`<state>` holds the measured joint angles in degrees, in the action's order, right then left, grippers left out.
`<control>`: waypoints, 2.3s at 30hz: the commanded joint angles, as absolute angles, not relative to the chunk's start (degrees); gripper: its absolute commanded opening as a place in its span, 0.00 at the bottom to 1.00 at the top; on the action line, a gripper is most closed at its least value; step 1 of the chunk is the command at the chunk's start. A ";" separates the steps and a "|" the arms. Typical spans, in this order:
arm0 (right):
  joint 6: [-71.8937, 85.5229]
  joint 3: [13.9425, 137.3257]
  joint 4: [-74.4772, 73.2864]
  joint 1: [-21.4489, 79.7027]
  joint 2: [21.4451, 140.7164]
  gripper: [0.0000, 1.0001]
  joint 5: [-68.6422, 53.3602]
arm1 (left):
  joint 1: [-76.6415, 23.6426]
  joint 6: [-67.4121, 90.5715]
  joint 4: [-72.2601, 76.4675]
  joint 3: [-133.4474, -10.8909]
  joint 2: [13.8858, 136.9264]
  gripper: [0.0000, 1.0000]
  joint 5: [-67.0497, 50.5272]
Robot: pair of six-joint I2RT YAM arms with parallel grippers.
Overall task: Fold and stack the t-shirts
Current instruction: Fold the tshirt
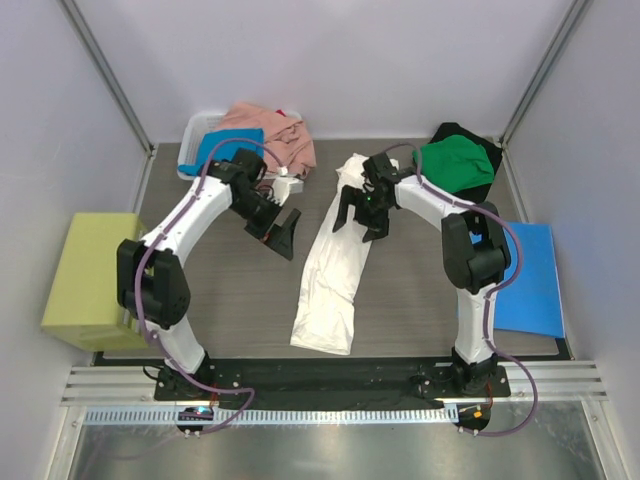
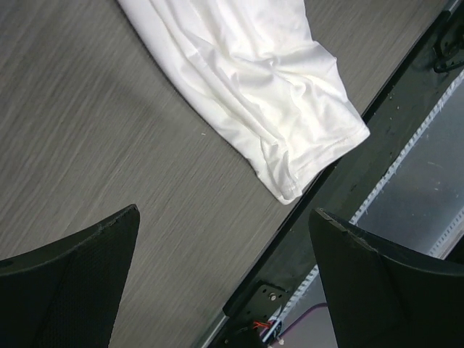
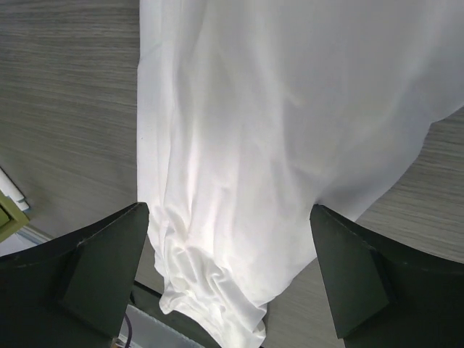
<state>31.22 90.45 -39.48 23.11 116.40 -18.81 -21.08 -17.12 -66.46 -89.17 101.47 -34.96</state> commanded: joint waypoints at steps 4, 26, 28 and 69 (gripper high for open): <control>32.96 92.37 -34.81 22.50 119.00 1.00 -19.16 | -17.58 -19.25 -66.27 -88.60 96.07 1.00 -36.21; 32.70 111.62 -39.37 16.35 135.45 1.00 -19.33 | -16.00 -20.30 -64.25 -83.15 93.34 1.00 -35.33; 32.52 108.74 -39.38 17.22 133.08 1.00 -18.82 | -15.82 -20.30 -64.33 -83.23 93.08 1.00 -35.16; 42.27 48.07 -35.33 35.85 84.72 0.81 -17.58 | -35.16 -4.13 -50.10 -69.35 111.18 1.00 -41.31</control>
